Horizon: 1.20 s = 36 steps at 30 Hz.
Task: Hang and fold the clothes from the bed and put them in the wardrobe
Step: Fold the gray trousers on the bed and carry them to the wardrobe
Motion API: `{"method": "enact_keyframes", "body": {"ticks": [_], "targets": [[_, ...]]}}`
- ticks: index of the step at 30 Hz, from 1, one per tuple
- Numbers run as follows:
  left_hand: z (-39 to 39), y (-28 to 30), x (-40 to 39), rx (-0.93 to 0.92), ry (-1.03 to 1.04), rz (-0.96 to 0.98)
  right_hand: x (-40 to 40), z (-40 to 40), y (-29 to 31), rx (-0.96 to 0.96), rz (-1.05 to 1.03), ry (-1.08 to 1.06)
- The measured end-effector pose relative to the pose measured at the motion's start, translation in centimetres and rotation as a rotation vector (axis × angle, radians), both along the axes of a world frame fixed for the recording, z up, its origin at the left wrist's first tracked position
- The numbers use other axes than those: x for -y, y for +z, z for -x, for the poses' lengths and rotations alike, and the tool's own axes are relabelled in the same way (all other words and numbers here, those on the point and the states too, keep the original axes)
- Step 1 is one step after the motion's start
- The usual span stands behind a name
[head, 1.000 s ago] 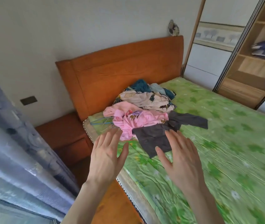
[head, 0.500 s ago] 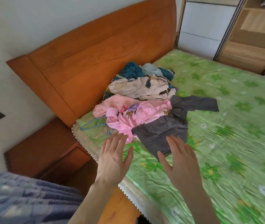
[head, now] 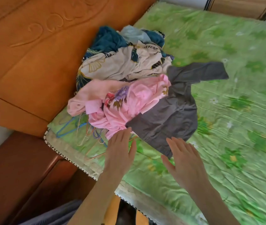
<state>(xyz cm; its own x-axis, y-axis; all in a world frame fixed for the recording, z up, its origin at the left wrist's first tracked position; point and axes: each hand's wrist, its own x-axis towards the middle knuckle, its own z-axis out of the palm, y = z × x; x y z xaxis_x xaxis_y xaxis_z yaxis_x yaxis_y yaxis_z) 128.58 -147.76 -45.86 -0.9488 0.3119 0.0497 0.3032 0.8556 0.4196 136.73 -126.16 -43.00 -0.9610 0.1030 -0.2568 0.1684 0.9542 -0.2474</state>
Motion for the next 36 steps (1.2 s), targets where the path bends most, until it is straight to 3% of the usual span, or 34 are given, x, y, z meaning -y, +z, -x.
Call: {"method": "enact_keyframes", "body": {"ticks": [3, 7, 14, 21, 24, 28, 32, 36], "targets": [[3.0, -4.8, -0.1, 0.103, -0.071, 0.020, 1.1, 2.0, -4.7, 0.101, -0.019, -0.042], [6.9, -10.6, -0.2, 0.107, -0.165, 0.112, 2.2, 4.4, -11.2, 0.241, -0.064, -0.084], [12.3, -18.0, -0.6, 0.109, -0.331, 0.400, 3.2, 7.6, -20.7, 0.398, -0.170, -0.183], [14.3, -21.6, -2.3, 0.029, -0.345, 0.506, 3.5, 8.4, -25.8, 0.383, -0.288, -0.254], [15.0, -21.1, -3.2, -0.003, -0.336, 0.499, 2.6, 8.7, -26.1, 0.342, -0.320, -0.207], [14.9, -19.1, -3.6, 0.025, -0.396, 0.435, -0.1, 8.2, -24.2, 0.262, -0.146, -0.317], [13.5, -15.4, -3.9, 0.126, -0.401, 0.283, -3.5, 6.0, -17.8, 0.104, 0.038, -0.528], [10.9, -10.5, -4.7, 0.199, -0.489, 0.152, -7.2, 2.0, -10.0, -0.021, 0.047, -0.535]]}}
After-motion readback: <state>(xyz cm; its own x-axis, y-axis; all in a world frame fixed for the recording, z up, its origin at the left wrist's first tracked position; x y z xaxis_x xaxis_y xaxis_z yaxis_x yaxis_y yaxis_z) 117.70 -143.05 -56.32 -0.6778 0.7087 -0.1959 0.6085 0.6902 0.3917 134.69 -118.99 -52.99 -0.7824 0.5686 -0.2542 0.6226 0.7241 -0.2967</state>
